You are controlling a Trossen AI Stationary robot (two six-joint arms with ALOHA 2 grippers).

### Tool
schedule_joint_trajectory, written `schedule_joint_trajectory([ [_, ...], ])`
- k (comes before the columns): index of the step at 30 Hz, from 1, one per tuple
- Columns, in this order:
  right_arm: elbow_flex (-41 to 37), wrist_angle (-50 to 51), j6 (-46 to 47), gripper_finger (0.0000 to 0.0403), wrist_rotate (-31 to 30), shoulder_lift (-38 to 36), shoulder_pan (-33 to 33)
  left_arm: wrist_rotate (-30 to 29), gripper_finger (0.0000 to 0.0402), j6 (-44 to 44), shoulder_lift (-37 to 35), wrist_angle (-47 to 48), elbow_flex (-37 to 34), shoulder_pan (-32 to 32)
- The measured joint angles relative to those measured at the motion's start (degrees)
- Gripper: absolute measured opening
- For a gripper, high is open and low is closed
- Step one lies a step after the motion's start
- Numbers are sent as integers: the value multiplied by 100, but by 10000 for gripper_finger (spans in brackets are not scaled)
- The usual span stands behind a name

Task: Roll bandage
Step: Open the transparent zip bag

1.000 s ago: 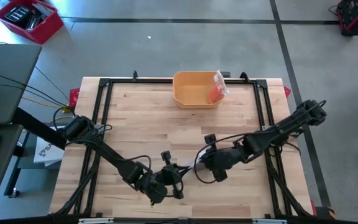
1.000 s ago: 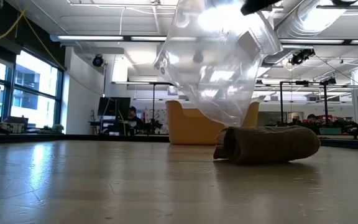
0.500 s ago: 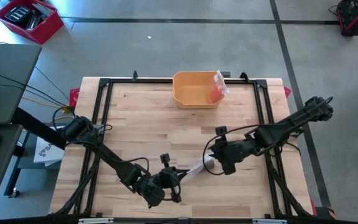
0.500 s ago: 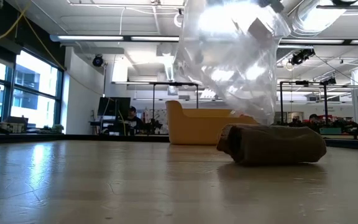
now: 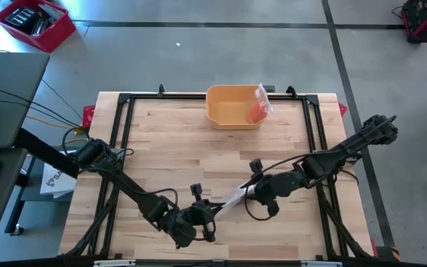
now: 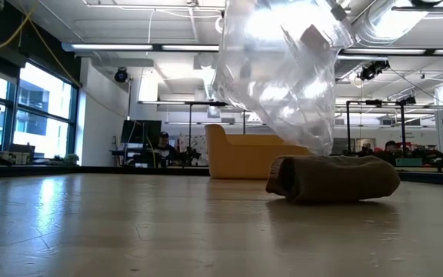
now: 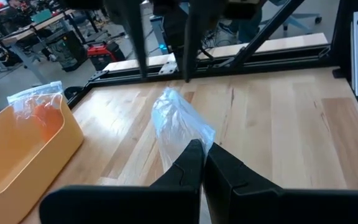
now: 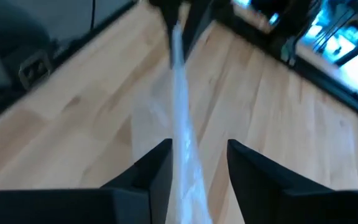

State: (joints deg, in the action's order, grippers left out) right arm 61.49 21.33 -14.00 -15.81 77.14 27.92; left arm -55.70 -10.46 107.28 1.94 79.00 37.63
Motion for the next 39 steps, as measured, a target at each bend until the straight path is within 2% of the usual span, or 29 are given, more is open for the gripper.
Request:
schedule_joint_trajectory([
  [7,-209,-833,2,138,206,-2,-226,11,0,5,0,3,0,7],
  [18,-207,-876,-141,138,251,-20,-357,9,0,1207,0,-144,0,0],
  [29,-200,-846,-45,137,868,15,-358,7,0,1266,0,-225,0,-9],
  [35,-198,-879,46,137,866,245,-357,8,0,1262,0,-226,0,-9],
  [39,-198,-867,48,137,514,319,-356,4,0,1250,0,-217,0,-9],
])
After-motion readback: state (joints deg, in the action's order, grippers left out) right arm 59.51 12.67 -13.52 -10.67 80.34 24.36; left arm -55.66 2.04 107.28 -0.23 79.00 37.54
